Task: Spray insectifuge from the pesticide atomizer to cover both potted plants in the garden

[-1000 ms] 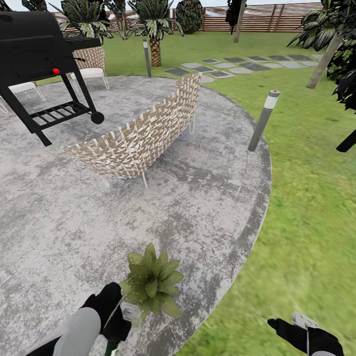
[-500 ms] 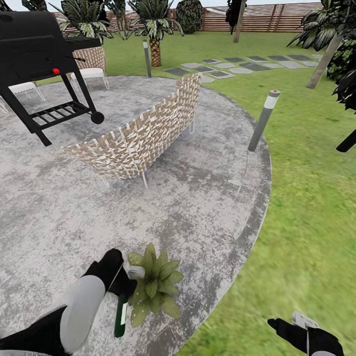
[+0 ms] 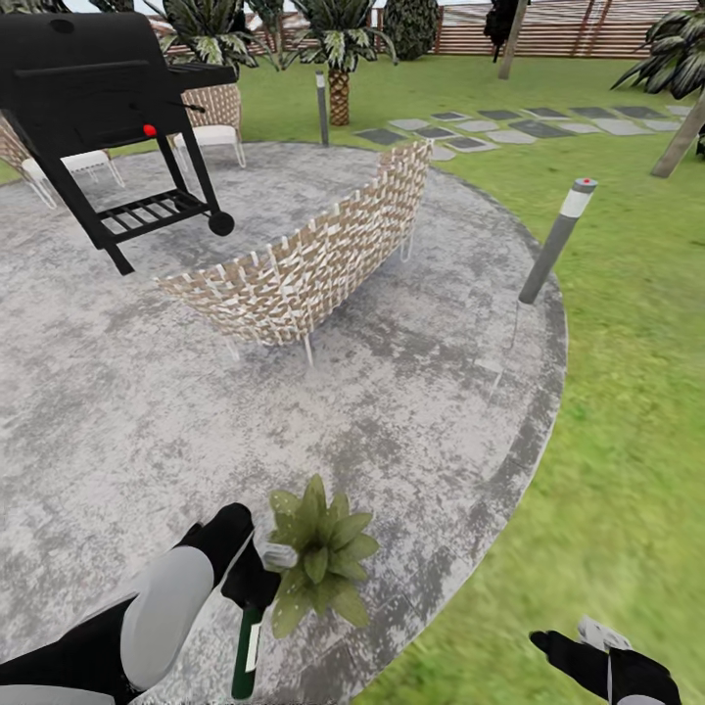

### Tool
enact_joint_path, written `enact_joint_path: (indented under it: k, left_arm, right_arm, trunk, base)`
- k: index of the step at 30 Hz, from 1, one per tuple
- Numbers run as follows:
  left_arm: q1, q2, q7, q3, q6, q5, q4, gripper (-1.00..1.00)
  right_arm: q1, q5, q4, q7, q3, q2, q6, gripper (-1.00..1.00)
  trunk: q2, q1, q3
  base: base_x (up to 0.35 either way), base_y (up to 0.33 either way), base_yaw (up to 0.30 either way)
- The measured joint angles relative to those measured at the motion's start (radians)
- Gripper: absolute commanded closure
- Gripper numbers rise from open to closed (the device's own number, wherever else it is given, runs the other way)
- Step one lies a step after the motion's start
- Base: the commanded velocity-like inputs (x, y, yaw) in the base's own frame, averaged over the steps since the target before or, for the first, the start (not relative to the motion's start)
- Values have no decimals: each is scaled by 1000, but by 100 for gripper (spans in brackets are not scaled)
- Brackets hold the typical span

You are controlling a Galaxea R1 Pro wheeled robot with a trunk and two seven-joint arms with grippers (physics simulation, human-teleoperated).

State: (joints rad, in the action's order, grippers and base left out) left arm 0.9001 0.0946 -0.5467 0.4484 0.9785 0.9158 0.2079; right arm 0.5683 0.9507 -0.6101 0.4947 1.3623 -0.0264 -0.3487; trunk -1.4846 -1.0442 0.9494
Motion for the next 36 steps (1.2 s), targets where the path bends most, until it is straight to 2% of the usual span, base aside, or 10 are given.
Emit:
enact_joint_path:
  k: [14,29,36]
  left_arm:
    - [0,3,0,0,0,0,-8,100]
    - [0,2,0,0,0,0,-59,100]
    - [0,1,1,2,-1,0,-60,100]
  right_arm:
    - [0,0,-1,0,0,0,0,-100]
    - [0,0,0,0,0,0,0,-100]
    - [0,0,-1,1,0,0,0,-100]
  trunk:
    - [0,0,6]
    - [0,0,19]
    - [0,0,22]
  base:
    - [92,-225,81]
    - [0,-28,221]
    - [42,-251,55]
